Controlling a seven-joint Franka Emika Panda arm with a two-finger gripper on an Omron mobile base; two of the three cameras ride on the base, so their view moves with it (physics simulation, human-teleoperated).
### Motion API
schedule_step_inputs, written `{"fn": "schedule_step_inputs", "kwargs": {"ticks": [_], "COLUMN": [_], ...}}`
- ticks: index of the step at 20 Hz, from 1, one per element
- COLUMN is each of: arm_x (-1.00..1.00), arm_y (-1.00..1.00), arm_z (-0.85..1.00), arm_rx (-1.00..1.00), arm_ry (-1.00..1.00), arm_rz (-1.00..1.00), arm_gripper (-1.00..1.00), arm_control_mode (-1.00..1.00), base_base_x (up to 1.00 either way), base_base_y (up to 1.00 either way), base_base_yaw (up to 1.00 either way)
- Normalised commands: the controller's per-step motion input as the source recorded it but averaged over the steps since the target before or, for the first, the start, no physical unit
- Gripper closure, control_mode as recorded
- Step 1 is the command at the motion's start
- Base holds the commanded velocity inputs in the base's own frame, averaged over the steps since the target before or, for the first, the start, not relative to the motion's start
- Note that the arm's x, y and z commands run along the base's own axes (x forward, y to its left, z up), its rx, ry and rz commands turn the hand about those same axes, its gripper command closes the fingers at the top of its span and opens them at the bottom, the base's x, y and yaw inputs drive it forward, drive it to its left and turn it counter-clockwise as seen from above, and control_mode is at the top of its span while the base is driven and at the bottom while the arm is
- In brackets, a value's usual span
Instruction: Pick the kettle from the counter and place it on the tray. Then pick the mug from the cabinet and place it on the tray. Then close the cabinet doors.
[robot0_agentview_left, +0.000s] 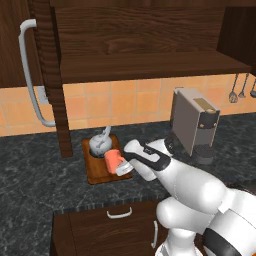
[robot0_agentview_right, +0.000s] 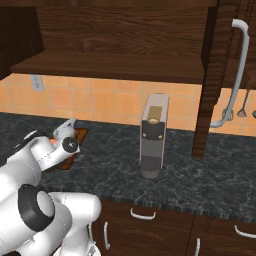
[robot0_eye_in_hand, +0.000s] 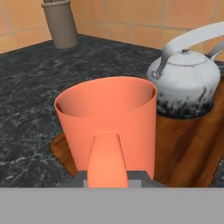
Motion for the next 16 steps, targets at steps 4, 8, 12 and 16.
{"fn": "schedule_step_inputs", "kwargs": {"ticks": [4,8,12,16], "arm_x": [0.13,0.10,0.20,0.27], "arm_y": [0.07,0.00,0.00,0.00], "arm_z": [-0.07,-0.17,-0.18,-0.11], "arm_rx": [0.00,0.00,0.00,0.00], "arm_ry": [0.00,0.02,0.01,0.00], "arm_rz": [0.00,0.00,0.00,0.02], "arm_gripper": [1.00,1.00,1.00,1.00], "arm_control_mode": [-1.00,-1.00,-1.00,-1.00], "base_base_x": [0.00,0.00,0.00,0.00], "base_base_y": [0.00,0.00,0.00,0.00], "base_base_yaw": [0.00,0.00,0.00,0.00]}}
